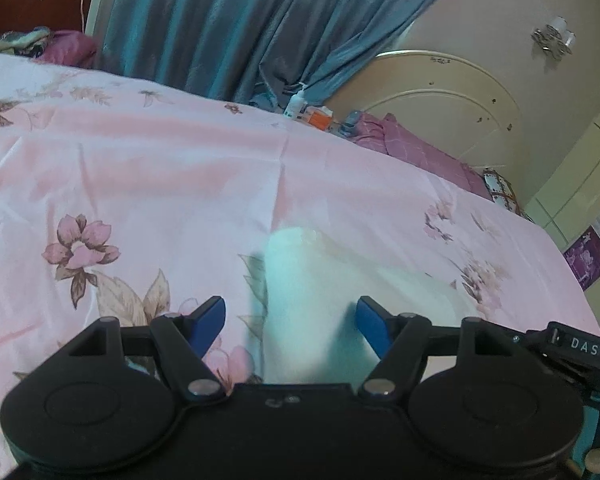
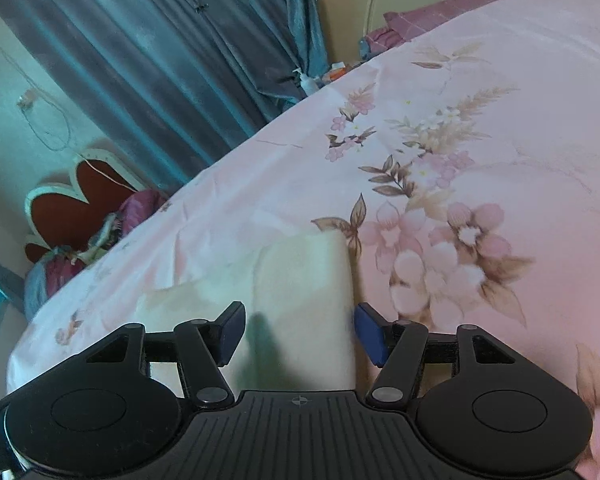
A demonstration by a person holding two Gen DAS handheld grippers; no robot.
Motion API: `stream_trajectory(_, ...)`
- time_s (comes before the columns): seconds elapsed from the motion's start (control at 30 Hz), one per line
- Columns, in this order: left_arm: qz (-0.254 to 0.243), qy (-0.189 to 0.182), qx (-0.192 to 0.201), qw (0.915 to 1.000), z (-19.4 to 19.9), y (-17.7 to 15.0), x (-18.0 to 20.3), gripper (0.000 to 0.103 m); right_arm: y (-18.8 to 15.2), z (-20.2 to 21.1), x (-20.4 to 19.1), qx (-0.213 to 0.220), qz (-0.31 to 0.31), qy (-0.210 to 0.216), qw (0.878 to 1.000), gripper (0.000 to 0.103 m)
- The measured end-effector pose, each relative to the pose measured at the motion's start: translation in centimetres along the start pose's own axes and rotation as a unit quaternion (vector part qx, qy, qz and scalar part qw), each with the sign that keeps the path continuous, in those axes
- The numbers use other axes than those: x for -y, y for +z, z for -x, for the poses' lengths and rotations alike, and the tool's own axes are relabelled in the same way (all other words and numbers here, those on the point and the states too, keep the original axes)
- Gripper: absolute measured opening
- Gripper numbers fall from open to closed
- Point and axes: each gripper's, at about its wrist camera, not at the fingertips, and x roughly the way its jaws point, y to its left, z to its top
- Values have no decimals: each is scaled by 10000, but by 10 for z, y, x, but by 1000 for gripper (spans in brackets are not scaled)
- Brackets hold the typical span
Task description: Fold small clothes
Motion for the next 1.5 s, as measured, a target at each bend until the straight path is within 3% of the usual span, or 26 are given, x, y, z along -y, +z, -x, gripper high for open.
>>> stream_trajectory(0.03,46,-45,-20,10000,-3,1,-2,65,1,-4,-1,-19,34,-30,10000,52)
stream_trajectory(0.07,78,-80,-45,9999,-6,1,-3,61,0,-7,-3,-32,127,-79,9999,26)
stream_trajectory(0.1,94,-114,-77,9999,-9,1,-4,55,0,-9,-4,-9,207,-120,9997,18)
stream_trajectory(0.2,10,-208,-61,9998,-14,0,0,40,-2,-11,-7,122,449,-317,9984,13)
stream_trajectory(0.27,-130,-187,14,9997,-13,0,4,39,-2,-14,0,190,429,-527,9975,10)
stream_trajectory(0.33,-274,-24,20,9996,-19,-3,4,42,-5,-19,10,113,338,-531,9980,10)
stream_trajectory(0.43,-78,33,-57,9999,-24,0,-1,42,-2,-15,5,109,549,-512,9971,10)
stream_trajectory(0.63,-390,269,-82,9988,-22,3,9,47,2,-1,-12,446,747,-445,9952,14)
stream_trajectory(0.7,-428,378,-91,9983,-22,3,11,52,2,-6,-16,367,818,-466,9949,32)
stream_trajectory(0.73,-466,424,-87,9980,-22,3,12,56,2,-10,-17,315,870,-536,9943,47)
stream_trajectory(1.0,-633,646,-117,9958,-16,6,12,66,0,-13,-2,157,777,-904,9928,47)
stream_trajectory(1.23,-809,561,-5,9951,14,0,17,66,-10,32,-9,333,869,-561,9941,47)
stream_trajectory(1.37,-920,392,-102,9949,34,-21,14,66,-34,57,-10,193,855,-276,9958,47)
stream_trajectory(1.5,-732,297,-150,9968,51,-46,6,64,-63,70,-9,-96,720,-75,9973,47)
